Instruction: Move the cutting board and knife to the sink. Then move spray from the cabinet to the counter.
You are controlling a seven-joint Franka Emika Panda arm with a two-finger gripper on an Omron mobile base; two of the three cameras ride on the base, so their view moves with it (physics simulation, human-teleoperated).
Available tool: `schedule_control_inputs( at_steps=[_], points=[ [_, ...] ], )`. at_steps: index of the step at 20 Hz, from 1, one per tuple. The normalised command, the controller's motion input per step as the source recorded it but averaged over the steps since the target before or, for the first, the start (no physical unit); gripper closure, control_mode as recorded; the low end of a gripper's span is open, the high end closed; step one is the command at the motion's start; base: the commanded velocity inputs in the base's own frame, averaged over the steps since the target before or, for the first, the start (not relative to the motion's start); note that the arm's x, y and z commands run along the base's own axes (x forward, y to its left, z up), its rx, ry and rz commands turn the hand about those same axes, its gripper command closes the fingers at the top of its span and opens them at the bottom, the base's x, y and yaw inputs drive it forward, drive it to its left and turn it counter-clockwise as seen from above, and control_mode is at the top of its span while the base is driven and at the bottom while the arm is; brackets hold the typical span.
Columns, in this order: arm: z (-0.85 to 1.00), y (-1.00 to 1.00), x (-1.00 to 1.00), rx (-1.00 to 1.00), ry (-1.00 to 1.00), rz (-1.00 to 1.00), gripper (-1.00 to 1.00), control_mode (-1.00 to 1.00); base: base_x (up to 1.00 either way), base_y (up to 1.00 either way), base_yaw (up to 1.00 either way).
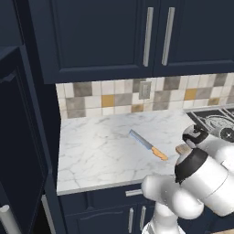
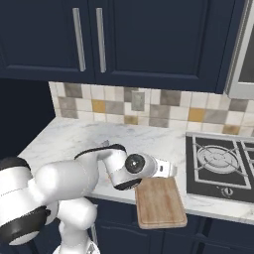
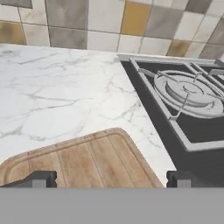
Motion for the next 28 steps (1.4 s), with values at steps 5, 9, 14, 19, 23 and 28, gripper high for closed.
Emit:
schedule_control_inputs(
  at_steps=[5,9,14,19,23,28],
  points=[
    [1.00,-0.29,-0.52,0.21,0.11,-0.29,-1.00,-1.00,0.00,0.00,0.00],
    [0.98,-0.37,-0.38,0.22,0.11,-0.27,-1.00,-1.00,0.00,0.00,0.00],
    [-0.02,-0.32,-0.41,0.19,0.16,-0.18,-1.00,-1.00,0.00,0.00,0.00],
    [0.01,0.00,-0.74,0.03,0.00,-0.11,-1.00,-1.00,0.00,0.00,0.00],
    [0.16,0.00,-1.00,0.12,-0.03,-0.07,-1.00,-1.00,0.00,0.00,0.00],
    [0.00,-0.02,-0.85,0.35,0.00,-0.05,-1.00,-1.00,0.00,0.00,0.00]
  ],
)
